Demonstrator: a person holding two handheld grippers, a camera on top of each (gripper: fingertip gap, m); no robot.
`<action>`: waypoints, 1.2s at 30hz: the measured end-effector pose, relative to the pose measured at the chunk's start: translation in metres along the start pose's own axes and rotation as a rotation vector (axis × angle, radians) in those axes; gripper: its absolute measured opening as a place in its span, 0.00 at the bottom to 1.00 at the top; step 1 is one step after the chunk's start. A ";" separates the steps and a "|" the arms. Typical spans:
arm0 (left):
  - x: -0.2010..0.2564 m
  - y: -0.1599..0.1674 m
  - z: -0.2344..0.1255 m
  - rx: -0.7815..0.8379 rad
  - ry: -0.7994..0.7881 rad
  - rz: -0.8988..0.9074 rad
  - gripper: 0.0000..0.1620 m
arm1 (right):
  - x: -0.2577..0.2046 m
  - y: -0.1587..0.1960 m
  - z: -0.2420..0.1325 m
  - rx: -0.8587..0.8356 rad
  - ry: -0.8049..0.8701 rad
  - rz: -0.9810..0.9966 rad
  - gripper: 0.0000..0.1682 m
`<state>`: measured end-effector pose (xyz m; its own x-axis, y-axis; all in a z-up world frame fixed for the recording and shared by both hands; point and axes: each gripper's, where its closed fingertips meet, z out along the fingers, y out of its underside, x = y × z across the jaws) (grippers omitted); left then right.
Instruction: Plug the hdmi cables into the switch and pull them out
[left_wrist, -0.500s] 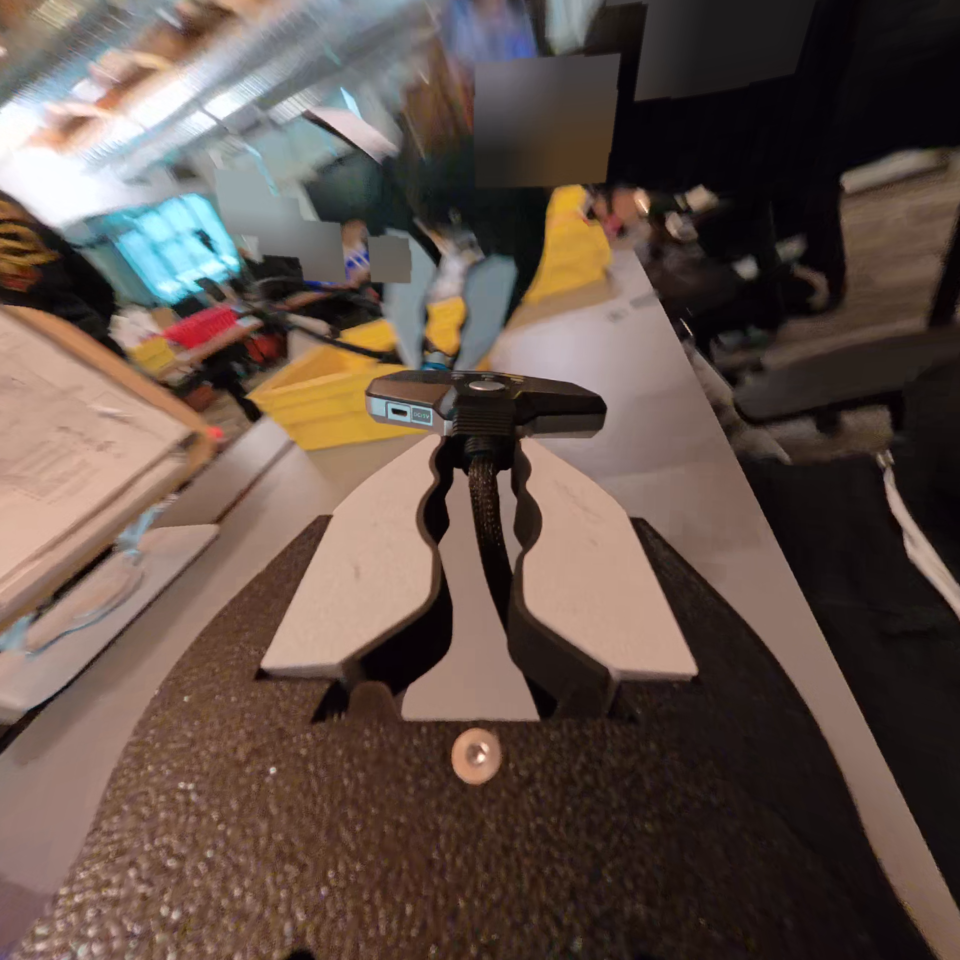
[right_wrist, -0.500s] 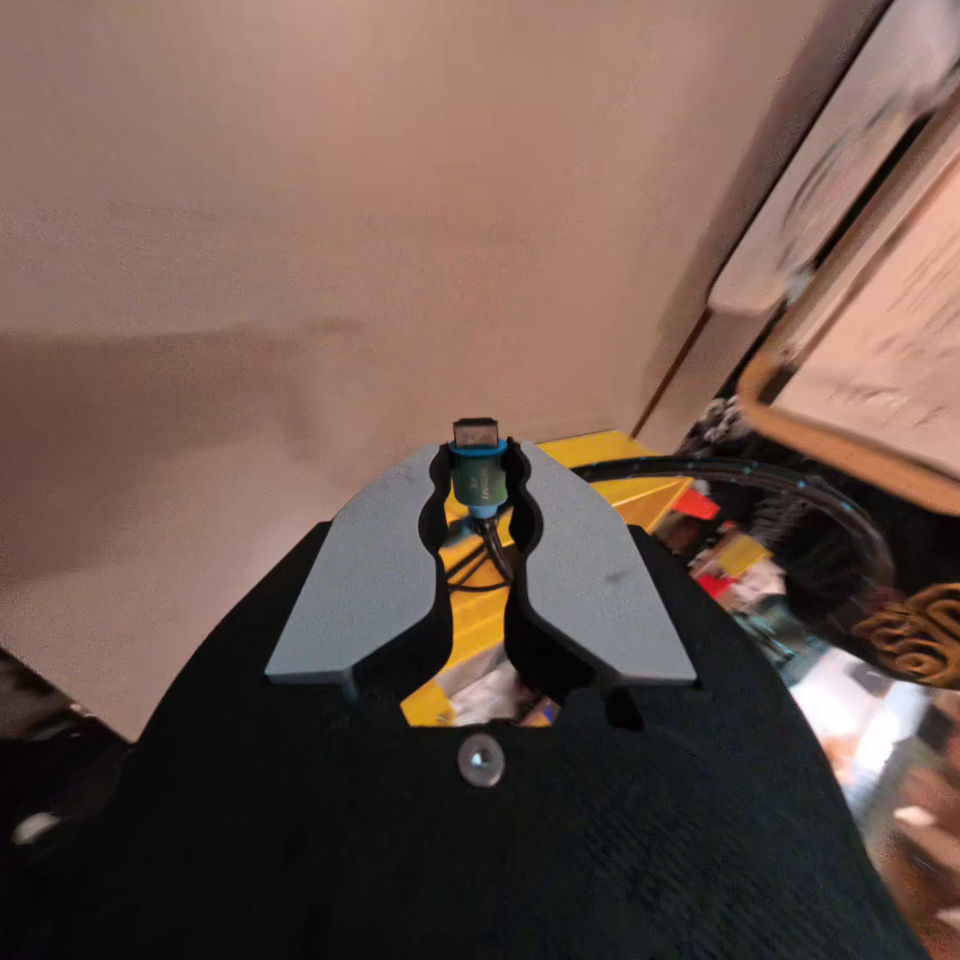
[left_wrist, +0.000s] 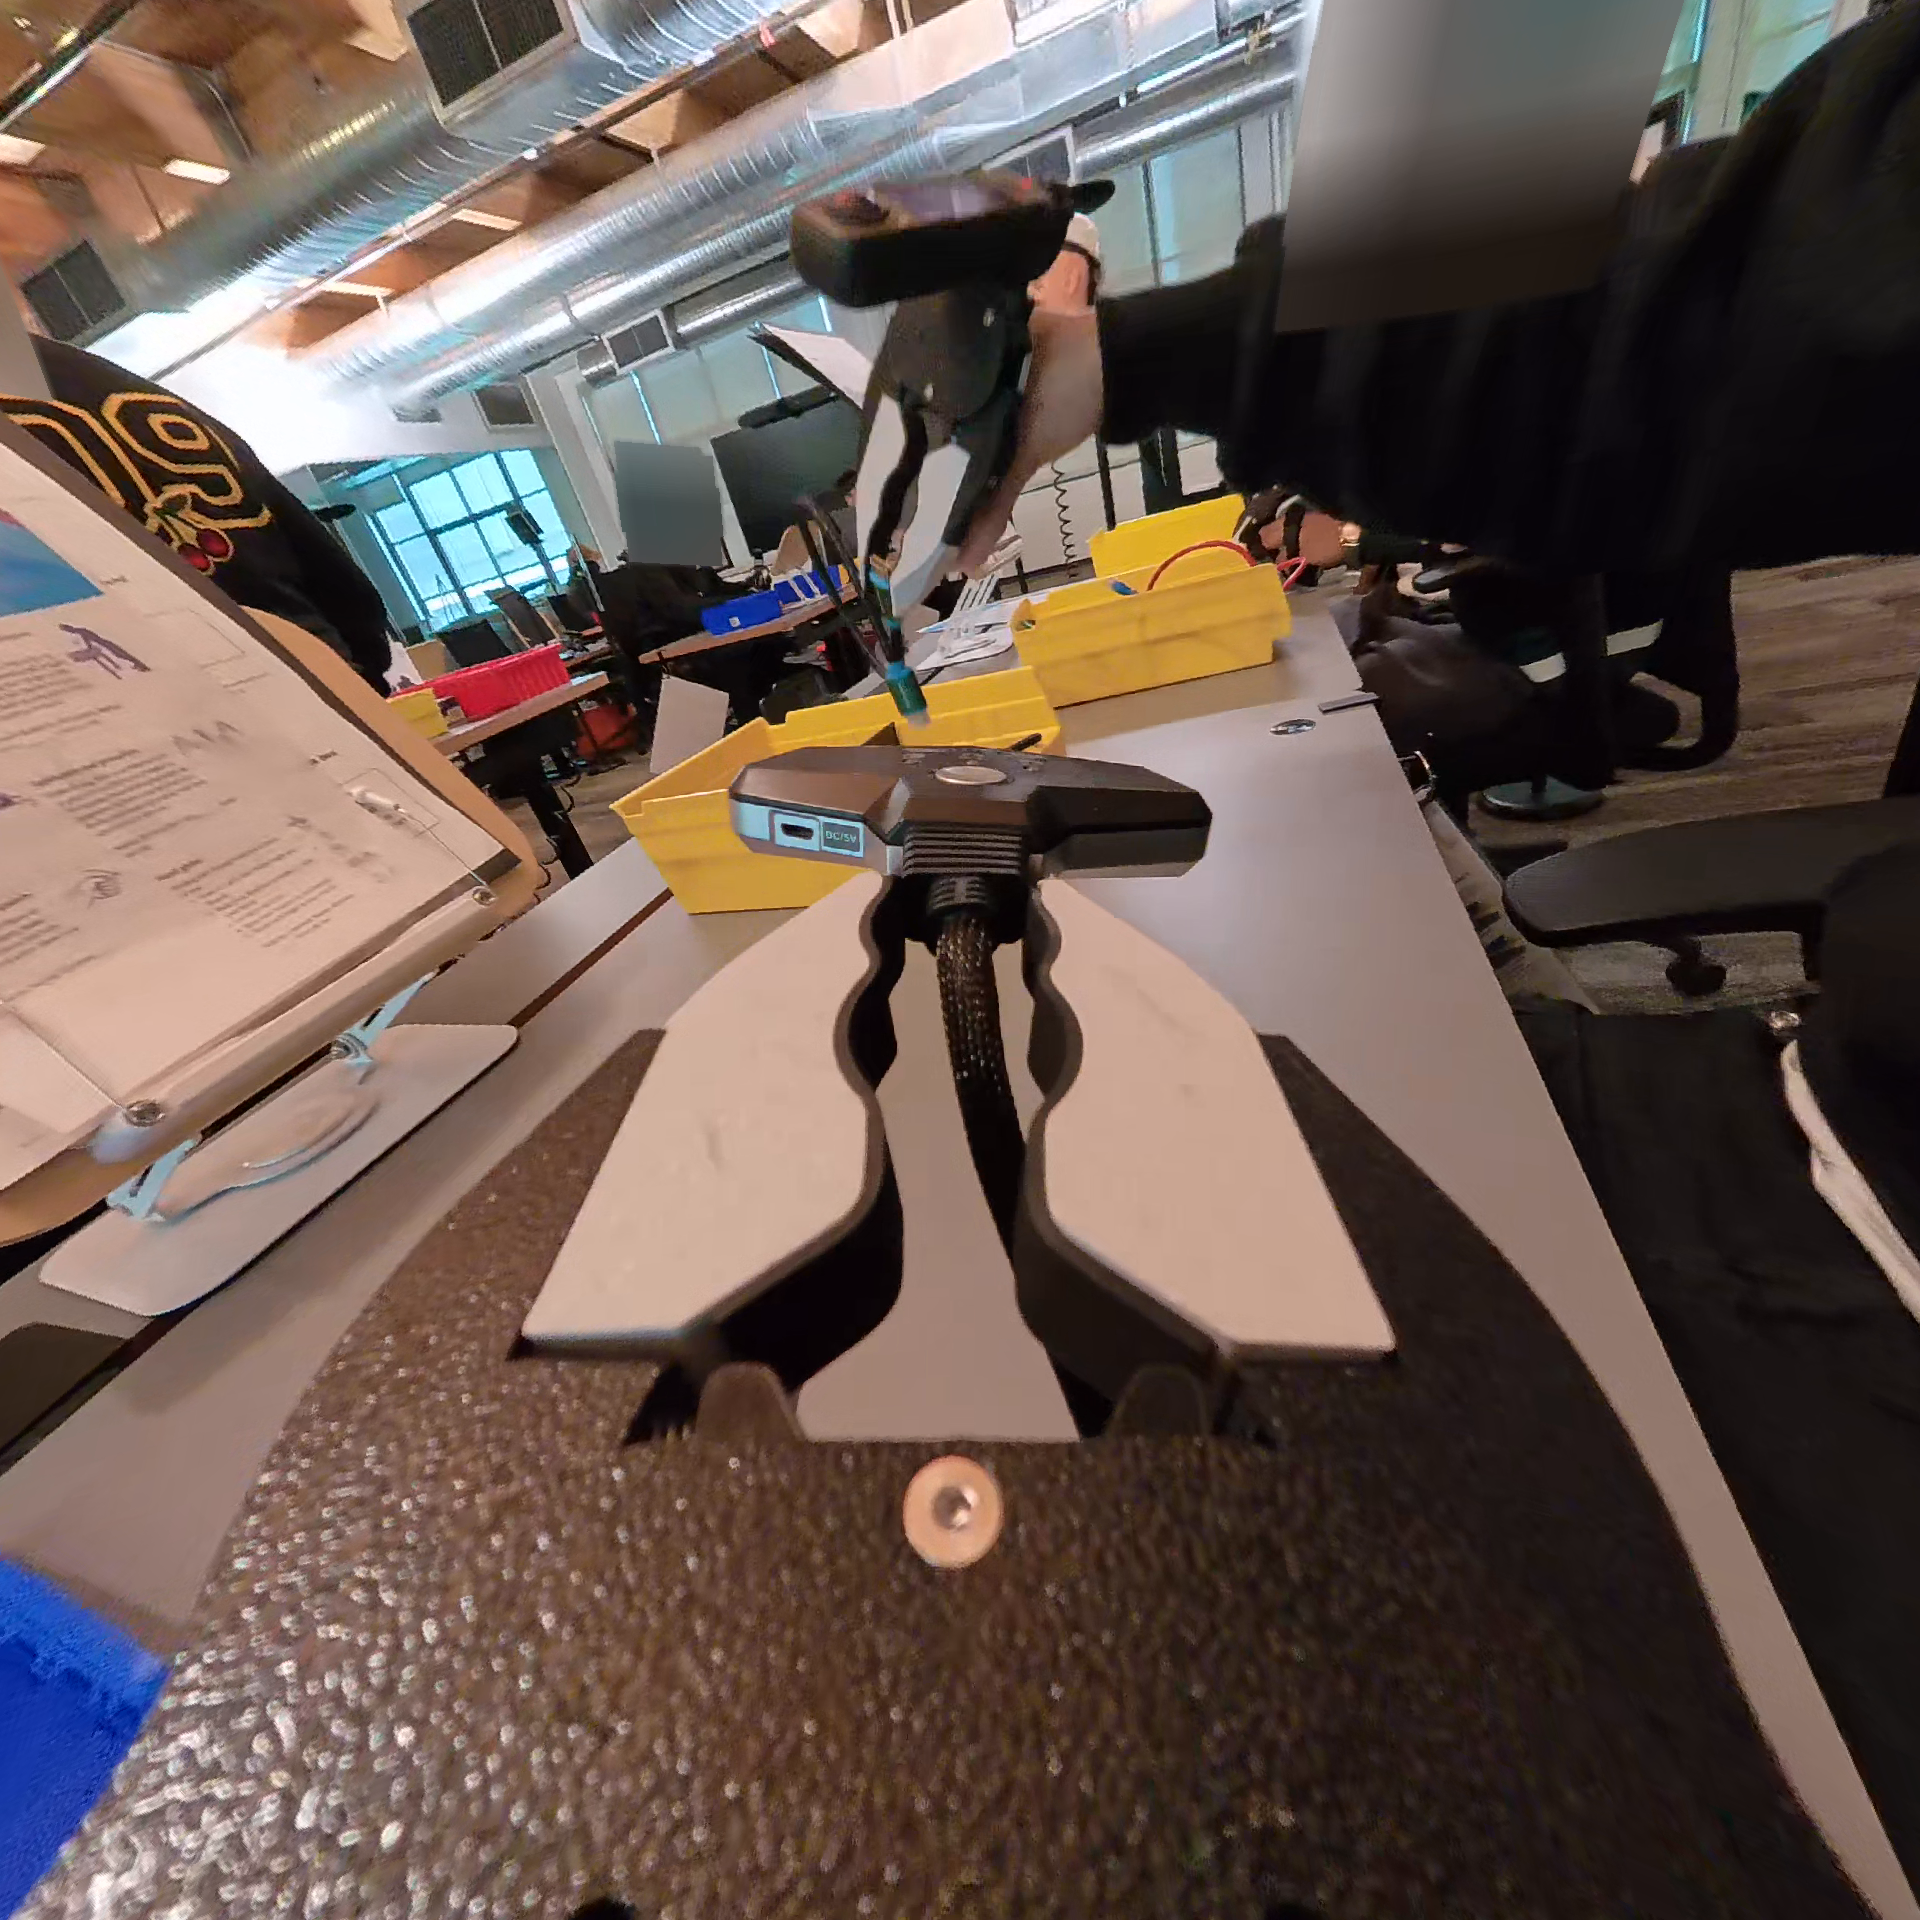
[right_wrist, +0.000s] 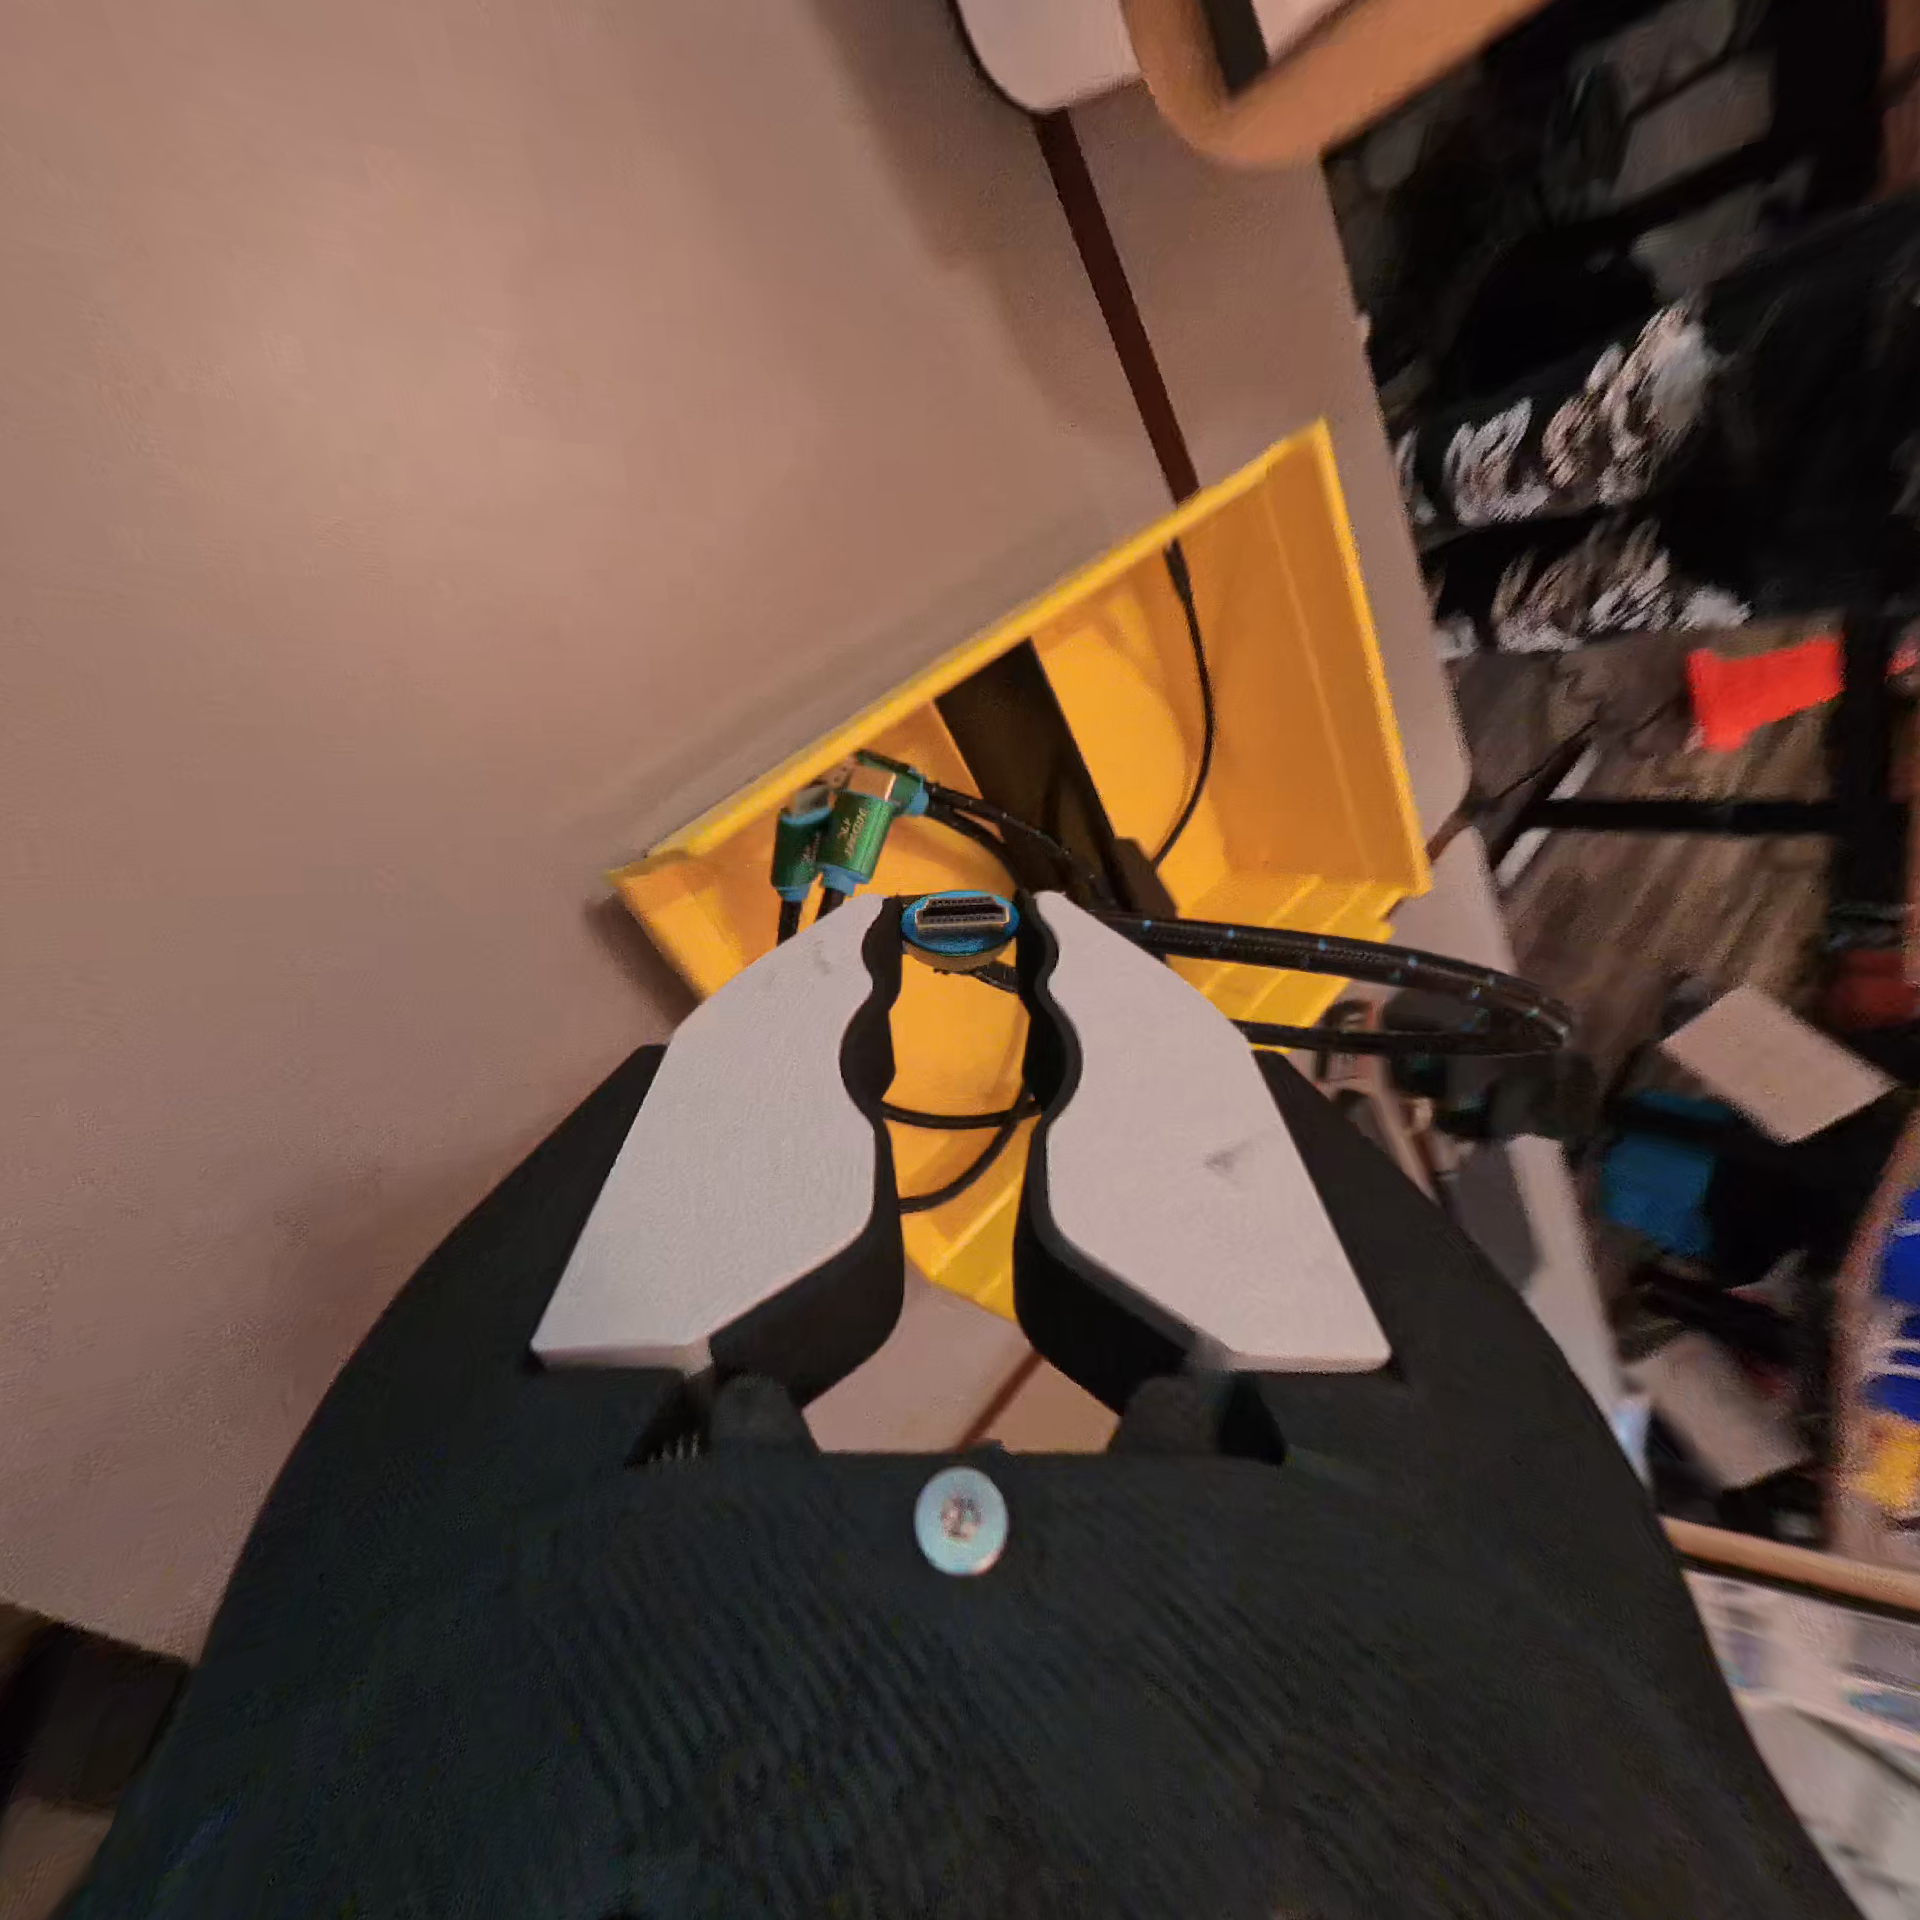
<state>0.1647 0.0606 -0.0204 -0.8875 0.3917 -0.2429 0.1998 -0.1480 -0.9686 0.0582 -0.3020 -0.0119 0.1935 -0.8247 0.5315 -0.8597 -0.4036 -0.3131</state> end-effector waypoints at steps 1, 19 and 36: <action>0.001 0.001 0.002 -0.002 0.007 -0.005 0.13 | 0.006 0.008 0.011 0.020 -0.008 0.063 0.13; 0.005 0.016 0.028 0.023 0.010 -0.014 0.13 | -0.103 -0.102 -0.020 0.639 -0.806 0.640 0.62; 0.014 0.000 0.051 -0.082 -0.114 0.162 0.18 | -0.248 -0.177 -0.077 0.744 -1.406 0.493 0.14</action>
<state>0.1312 0.0197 -0.0206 -0.8813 0.2633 -0.3924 0.3723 -0.1244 -0.9197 0.1260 0.0043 -0.0271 0.5913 -0.4448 -0.6727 -0.6456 0.2389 -0.7254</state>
